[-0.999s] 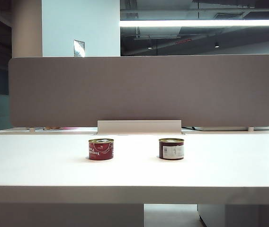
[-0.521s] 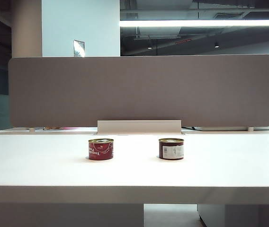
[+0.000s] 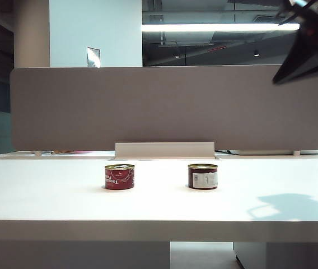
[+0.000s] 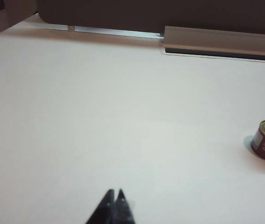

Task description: Stack a can of tomatoes on the right onto the can of tomatoes on the left.

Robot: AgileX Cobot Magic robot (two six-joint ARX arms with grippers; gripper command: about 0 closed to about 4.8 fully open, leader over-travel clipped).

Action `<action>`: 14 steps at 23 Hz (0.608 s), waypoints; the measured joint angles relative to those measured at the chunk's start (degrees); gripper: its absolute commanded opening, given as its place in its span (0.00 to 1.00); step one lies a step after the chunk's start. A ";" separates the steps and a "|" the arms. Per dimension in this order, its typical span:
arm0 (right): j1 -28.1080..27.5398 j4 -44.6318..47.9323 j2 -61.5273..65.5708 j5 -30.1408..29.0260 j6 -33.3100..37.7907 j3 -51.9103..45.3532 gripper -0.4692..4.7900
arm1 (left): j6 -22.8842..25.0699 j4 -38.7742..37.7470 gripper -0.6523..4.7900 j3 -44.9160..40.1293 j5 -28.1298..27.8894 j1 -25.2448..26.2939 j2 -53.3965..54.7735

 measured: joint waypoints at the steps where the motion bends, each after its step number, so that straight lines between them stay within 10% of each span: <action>1: 0.46 -0.15 1.77 0.00 -0.52 0.87 0.19 | 0.00 0.02 0.11 0.02 0.00 0.00 0.00; 6: 2.91 -0.68 12.02 -0.11 -2.58 6.71 0.36 | 0.00 0.02 0.11 0.00 0.02 -0.02 0.02; 8: 2.78 -0.68 15.72 -0.02 -2.82 9.51 0.62 | 0.00 0.00 0.11 0.00 0.00 -0.02 0.02; 14: 2.93 -3.65 22.12 0.02 -4.72 16.13 0.64 | 0.00 0.02 0.11 0.02 0.00 -0.02 0.00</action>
